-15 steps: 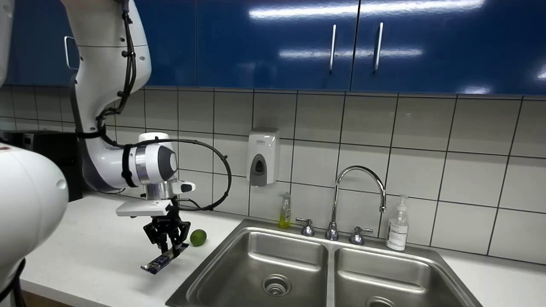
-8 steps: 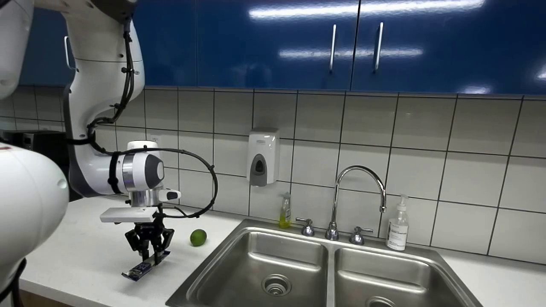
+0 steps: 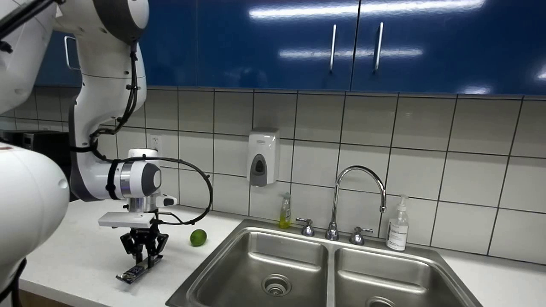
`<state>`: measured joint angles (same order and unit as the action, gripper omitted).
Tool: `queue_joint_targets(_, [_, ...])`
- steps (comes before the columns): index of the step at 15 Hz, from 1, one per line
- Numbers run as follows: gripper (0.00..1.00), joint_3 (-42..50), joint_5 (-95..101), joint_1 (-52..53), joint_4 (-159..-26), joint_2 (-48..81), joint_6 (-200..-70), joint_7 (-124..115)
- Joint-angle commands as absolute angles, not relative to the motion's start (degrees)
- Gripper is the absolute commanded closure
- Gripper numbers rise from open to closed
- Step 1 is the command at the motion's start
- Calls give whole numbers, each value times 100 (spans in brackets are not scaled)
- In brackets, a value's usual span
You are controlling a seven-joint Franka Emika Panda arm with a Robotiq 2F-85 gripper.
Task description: Remove the snack bar from the sink and place it on the counter top
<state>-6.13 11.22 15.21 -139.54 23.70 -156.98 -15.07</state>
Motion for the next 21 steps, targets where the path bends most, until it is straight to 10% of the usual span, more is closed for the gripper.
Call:
queue_joint_targets(1, [90, -632, 896, 1521, -13741, 2545, -15699, -1255])
queue_joint_targets(2, [90, -619, 882, 1530, -13714, 2570, -15687, -1258])
queue_joint_targets(3, [40, -590, 897, 1556, -13697, 2576, -15683, -1284])
queue_joint_targets(9, [2, -544, 893, 1556, -13737, 2447, -15672, -1331])
queue_joint_targets(21, [0, -173, 1000, 1513, -14278, 1617, -15685, -1585])
